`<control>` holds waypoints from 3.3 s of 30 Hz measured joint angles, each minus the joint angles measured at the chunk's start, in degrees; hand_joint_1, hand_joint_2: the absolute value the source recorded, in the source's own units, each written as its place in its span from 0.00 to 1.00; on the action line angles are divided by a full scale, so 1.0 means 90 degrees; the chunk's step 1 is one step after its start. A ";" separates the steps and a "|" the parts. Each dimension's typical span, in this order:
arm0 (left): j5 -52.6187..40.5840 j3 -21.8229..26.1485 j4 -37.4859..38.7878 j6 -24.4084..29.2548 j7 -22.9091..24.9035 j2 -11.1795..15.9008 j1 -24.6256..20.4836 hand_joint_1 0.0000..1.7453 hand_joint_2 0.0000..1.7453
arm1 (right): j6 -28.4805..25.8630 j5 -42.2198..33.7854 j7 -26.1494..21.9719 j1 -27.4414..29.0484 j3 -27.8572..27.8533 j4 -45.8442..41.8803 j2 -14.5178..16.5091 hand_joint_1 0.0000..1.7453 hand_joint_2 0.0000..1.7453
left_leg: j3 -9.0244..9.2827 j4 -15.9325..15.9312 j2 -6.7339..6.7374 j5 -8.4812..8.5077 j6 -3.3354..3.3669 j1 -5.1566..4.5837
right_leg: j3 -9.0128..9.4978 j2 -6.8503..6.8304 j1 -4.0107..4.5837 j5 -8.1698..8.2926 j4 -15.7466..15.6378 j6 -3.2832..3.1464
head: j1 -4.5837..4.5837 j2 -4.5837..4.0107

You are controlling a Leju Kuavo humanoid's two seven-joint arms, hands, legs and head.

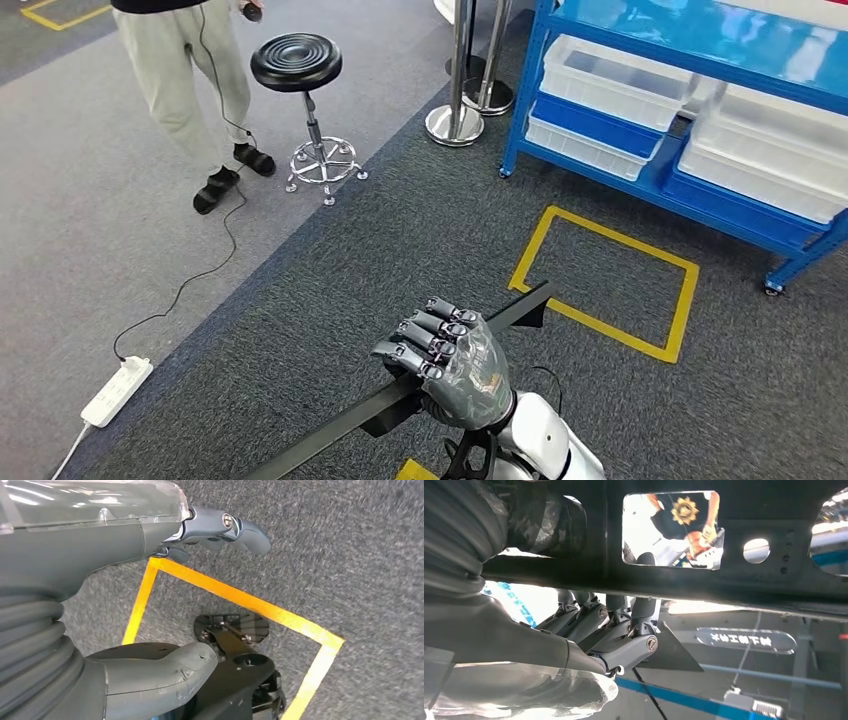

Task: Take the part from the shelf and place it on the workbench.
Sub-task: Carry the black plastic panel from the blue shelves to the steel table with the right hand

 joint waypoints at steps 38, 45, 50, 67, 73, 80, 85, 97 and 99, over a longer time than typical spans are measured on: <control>0.0129 0.0416 0.0002 0.0081 -0.0382 0.0096 0.0079 0.00 1.00 | 0.0004 0.0096 -0.0726 0.1078 -0.1456 -0.1095 0.0043 1.00 1.00 | -0.0263 0.0471 0.0210 -0.0280 -0.0199 -0.0006 | 0.0154 -0.0156 -0.0024 0.0079 -0.0283 -0.0161 | -0.0032 0.0000; 0.0026 0.0426 0.0002 0.0049 -0.0401 0.0091 0.0085 0.00 1.00 | 0.0002 0.0061 -0.0831 0.1307 -0.1673 -0.1299 0.0043 1.00 1.00 | -0.0450 0.0867 0.0829 -0.0298 -0.0326 0.0089 | 0.0264 -0.0800 0.0017 -0.0053 -0.0271 -0.0154 | -0.0053 0.0000; 0.0027 0.0430 0.0002 0.0064 -0.0416 0.0073 0.0065 0.00 1.00 | 0.0003 0.0041 -0.0854 0.1329 -0.1779 -0.1379 0.0040 1.00 1.00 | -0.0050 0.0027 0.0996 -0.0028 -0.0119 0.0001 | 0.0354 -0.1064 0.0066 -0.0113 -0.0304 0.0010 | -0.0052 0.0000; 0.0023 0.0604 0.0004 0.0294 -0.0466 -0.0037 0.0137 0.00 1.00 | 0.0002 -0.0225 -0.0690 0.1571 -0.2632 -0.1958 -0.0510 1.00 1.00 | -0.0096 0.0124 -0.0019 -0.0084 -0.0149 0.0027 | 0.0100 -0.0057 0.0006 0.0047 -0.0194 -0.0064 | -0.0046 0.0000; 0.0021 0.0635 0.0005 0.0307 -0.0468 -0.0042 0.0130 0.00 1.00 | 0.0003 -0.0249 -0.0676 0.1733 -0.2851 -0.2153 -0.0652 1.00 1.00 | -0.0966 0.1919 0.0645 -0.0878 -0.0248 0.0037 | 0.0157 -0.0588 0.0058 -0.0001 -0.0230 -0.0202 | -0.0049 0.0000; 0.0021 0.0675 0.0005 0.0322 -0.0479 -0.0041 0.0118 0.00 1.00 | 0.0003 -0.0356 -0.0693 0.1786 -0.3059 -0.2273 -0.0715 1.00 1.00 | -0.0021 0.0063 0.1038 -0.0108 0.0016 -0.0132 | 0.0278 -0.1076 0.0116 -0.0101 -0.0239 -0.0083 | -0.0047 0.0000; 0.0054 0.0715 0.0005 0.0301 -0.0498 -0.0065 0.0126 0.00 1.00 | -0.0001 -0.0545 -0.0746 0.1903 -0.3406 -0.2415 -0.0806 1.00 1.00 | 0.0126 -0.0173 0.0676 0.0031 0.0161 -0.0053 | 0.0050 -0.0562 0.0060 -0.0558 0.0454 0.0060 | -0.0042 0.0000; 0.0089 0.0846 0.0006 0.0288 -0.0562 -0.0087 0.0218 0.00 1.00 | 0.0002 -0.0559 -0.0884 0.2305 -0.3887 -0.2733 -0.0886 1.00 1.00 | -0.0029 0.0075 -0.0134 -0.0082 -0.0091 0.0000 | 0.0109 -0.0013 -0.0040 0.0032 -0.0203 0.0057 | -0.0041 0.0000; 0.0088 0.0852 0.0006 0.0286 -0.0582 -0.0087 0.0218 0.00 1.00 | 0.0002 -0.0568 -0.0896 0.2341 -0.3926 -0.2792 -0.0888 1.00 1.00 | -0.0179 0.0406 0.0167 -0.0291 -0.0141 -0.0009 | 0.0140 -0.0183 -0.0044 0.0038 -0.0240 -0.0035 | -0.0044 0.0000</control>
